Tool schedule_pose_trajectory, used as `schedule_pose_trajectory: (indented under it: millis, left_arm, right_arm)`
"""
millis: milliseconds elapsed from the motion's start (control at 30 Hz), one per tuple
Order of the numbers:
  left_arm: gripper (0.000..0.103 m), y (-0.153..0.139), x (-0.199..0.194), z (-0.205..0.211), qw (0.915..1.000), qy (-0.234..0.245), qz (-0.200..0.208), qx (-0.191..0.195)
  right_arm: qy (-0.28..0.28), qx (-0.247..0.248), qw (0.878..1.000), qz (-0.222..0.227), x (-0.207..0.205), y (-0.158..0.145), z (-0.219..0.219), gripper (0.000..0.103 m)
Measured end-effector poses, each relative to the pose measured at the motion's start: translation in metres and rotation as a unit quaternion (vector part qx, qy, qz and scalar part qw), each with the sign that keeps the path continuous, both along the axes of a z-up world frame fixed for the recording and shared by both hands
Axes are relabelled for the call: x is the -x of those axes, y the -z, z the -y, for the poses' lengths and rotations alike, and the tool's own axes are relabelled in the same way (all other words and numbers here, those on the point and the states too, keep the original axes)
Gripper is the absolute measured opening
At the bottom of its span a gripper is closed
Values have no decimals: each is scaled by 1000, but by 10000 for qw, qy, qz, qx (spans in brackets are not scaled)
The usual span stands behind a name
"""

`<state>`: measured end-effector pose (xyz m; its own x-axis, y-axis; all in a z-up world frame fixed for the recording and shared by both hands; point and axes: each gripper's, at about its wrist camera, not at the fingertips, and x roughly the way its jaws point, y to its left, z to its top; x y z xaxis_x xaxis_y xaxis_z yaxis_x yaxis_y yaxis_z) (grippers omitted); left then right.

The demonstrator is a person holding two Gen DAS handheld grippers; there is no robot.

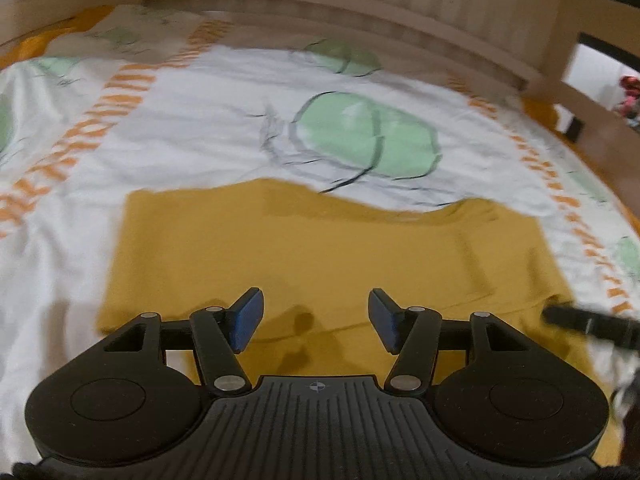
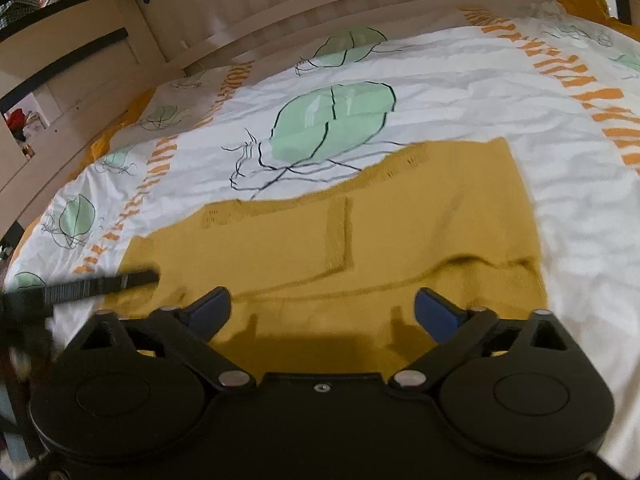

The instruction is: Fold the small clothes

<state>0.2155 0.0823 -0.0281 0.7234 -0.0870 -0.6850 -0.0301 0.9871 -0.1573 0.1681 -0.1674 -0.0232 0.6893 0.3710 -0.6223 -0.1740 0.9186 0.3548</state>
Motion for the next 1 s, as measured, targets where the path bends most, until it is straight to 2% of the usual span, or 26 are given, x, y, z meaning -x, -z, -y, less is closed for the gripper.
schedule_pose_trajectory:
  millis: [100, 167, 233, 433, 500, 733, 800, 833, 900, 933, 1000]
  left_arm:
    - [56, 9, 6, -9, 9996, -166, -32, -226]
    - [56, 15, 9, -15, 9993, -251, -77, -282]
    - [56, 22, 12, -18, 9991, -279, -121, -292]
    - [56, 45, 17, -21, 9984, -386, -271, -307]
    - [62, 50, 19, -20, 9980, -446, -218, -403]
    - [64, 63, 27, -21, 9982, -527, 9, -304]
    - [65, 64, 27, -21, 9981, -537, 43, -310]
    - [65, 65, 27, -20, 9980, -540, 55, -319]
    - [66, 65, 26, -18, 9978, -544, 63, -362]
    - [66, 65, 27, -18, 9978, -542, 61, -382]
    - [66, 65, 26, -18, 9978, -539, 55, -381]
  right_arm:
    - [-72, 5, 10000, -6, -17, 1, -7, 88]
    - [-134, 93, 9999, -12, -29, 3, -13, 80]
    - [-216, 132, 9997, -49, -39, 7, -16, 78]
    - [-200, 308, 9992, -138, -63, 18, -25, 77]
    - [-193, 254, 9993, -202, -69, 22, -25, 76]
    - [-275, 138, 9987, -416, -83, 35, -30, 65]
    - [-270, 139, 9986, -427, -85, 37, -30, 57]
    - [-264, 128, 9986, -445, -87, 37, -31, 50]
    - [-249, 111, 9984, -504, -89, 38, -32, 23]
    - [-269, 74, 9982, -538, -90, 38, -32, 17]
    - [-326, 10, 9981, -514, -89, 34, -35, 16]
